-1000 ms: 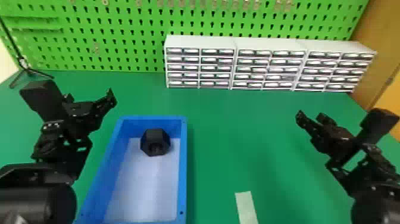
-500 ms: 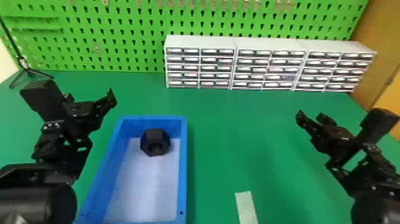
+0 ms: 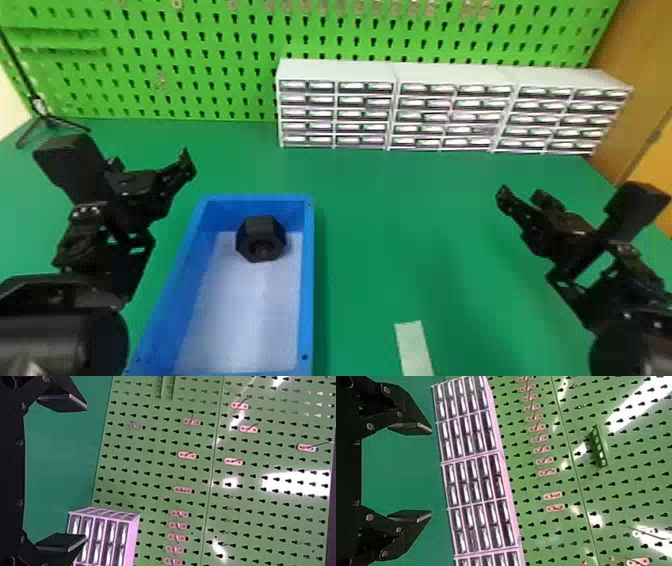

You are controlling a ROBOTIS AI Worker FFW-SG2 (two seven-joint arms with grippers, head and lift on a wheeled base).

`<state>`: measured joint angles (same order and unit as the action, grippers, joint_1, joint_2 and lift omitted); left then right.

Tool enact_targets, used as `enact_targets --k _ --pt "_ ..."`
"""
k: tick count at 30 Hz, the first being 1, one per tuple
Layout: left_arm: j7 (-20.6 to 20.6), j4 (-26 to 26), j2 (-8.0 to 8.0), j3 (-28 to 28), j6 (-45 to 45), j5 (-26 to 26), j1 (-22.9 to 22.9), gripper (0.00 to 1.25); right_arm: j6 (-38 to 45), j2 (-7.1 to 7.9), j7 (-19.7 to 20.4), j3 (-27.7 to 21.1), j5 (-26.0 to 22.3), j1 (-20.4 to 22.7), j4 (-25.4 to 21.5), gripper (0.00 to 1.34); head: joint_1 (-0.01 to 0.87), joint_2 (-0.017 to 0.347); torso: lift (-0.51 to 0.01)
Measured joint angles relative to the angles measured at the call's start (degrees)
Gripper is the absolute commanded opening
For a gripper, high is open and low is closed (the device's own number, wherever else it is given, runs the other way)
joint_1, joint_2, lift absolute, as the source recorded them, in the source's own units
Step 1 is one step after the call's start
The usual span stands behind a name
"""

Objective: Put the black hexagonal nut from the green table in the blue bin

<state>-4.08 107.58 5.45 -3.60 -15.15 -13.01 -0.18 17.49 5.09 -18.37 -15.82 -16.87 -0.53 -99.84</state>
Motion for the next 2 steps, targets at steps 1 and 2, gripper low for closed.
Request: enact_targets --k 1,2 --pt "0.0 0.0 0.00 0.0 0.0 0.0 0.0 1.12 0.0 0.00 0.0 0.0 0.0 0.0 0.0 0.82 0.692 0.008 -0.097" --pt "0.0 0.0 0.00 0.0 0.0 0.0 0.0 1.12 0.0 0.00 0.0 0.0 0.0 0.0 0.0 0.82 0.692 0.008 -0.097"
